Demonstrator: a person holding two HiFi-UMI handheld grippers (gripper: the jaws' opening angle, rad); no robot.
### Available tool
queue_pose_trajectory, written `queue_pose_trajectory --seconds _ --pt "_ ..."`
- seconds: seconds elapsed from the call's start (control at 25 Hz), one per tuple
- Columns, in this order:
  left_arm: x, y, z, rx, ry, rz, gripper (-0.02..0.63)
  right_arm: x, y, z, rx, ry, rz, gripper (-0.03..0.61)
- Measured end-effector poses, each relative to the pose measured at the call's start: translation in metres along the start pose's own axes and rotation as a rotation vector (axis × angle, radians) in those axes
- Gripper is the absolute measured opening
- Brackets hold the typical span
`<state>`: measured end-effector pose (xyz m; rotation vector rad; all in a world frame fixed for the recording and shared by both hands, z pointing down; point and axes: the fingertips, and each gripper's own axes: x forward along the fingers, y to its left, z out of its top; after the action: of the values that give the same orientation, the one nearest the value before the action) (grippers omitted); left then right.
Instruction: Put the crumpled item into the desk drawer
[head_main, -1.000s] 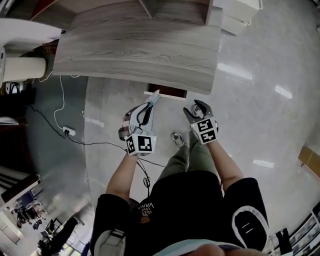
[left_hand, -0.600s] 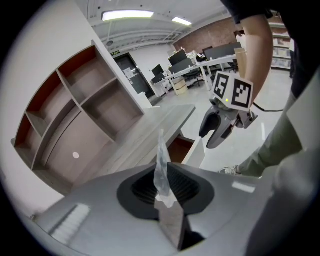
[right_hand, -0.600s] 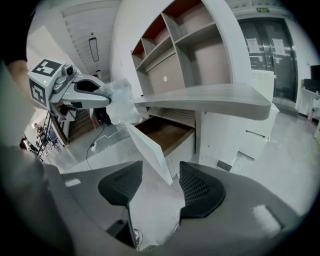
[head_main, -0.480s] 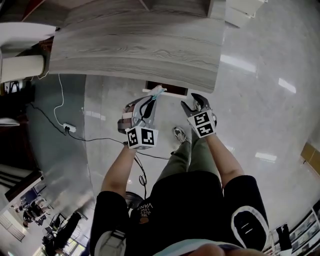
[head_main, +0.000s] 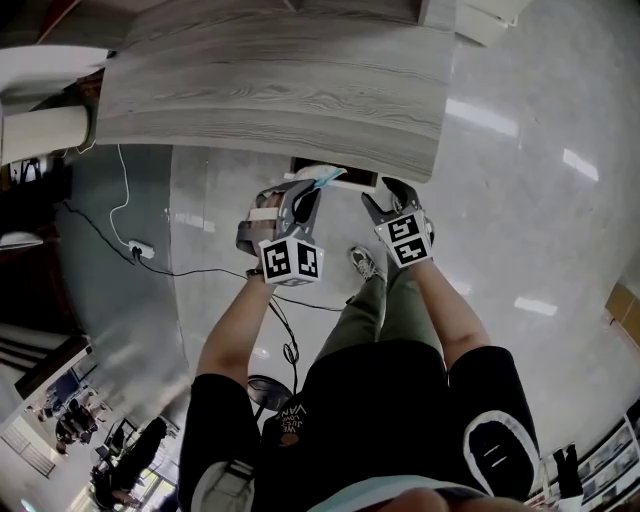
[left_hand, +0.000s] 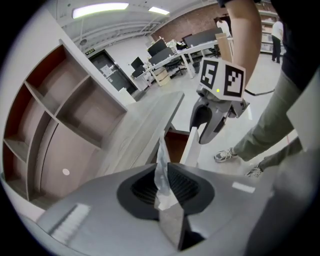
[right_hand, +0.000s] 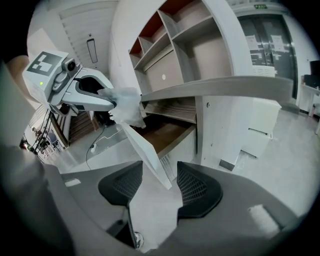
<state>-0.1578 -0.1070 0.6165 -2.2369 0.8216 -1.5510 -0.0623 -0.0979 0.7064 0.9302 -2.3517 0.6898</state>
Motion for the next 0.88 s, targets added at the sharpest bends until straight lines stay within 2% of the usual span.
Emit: queue_pose_trajectory --seconds 0.24,0.6,0.88 --pt "0.012 -0.005 0.004 0.050 0.019 -0.028 0.097 0.001 0.001 -0.004 0.006 -0.008 0.010 0.209" --pt "0.031 -0.012 0.003 0.079 0.046 -0.101 0.098 0.009 0.003 -0.009 0.037 -0.015 0.026 0.207" --pt "0.046 -0.015 0.002 0.056 0.072 -0.138 0.101 0.012 -0.003 -0.011 0.067 -0.027 0.020 0.207"
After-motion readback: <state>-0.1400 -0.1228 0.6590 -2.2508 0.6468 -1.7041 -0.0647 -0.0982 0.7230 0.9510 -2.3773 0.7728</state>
